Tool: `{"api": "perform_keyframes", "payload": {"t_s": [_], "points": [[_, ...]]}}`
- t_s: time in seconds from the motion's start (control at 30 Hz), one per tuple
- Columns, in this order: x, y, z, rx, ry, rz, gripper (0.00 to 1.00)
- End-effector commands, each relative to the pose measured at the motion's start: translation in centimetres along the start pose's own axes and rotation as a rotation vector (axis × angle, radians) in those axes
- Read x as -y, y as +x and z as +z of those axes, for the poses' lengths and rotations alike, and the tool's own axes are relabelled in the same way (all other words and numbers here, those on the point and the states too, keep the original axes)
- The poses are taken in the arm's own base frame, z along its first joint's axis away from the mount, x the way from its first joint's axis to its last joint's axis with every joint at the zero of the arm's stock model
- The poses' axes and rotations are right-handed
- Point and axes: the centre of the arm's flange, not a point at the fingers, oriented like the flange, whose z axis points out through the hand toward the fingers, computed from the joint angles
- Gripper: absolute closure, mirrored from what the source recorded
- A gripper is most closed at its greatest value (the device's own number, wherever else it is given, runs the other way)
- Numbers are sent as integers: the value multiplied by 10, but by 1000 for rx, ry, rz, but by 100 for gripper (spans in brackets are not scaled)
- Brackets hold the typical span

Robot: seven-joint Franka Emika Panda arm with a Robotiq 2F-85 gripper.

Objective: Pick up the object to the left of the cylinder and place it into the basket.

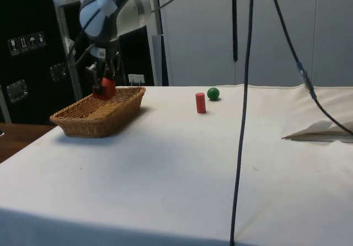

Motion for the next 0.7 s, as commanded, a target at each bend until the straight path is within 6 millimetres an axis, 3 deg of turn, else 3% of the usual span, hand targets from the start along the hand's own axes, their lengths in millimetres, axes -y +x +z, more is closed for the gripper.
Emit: {"api": "perform_keyframes", "payload": {"t_s": [0.0, 0.67], "points": [[0, 5, 5, 8, 13, -1, 98], [3, 5, 38, 68, 119, 21, 98]]}}
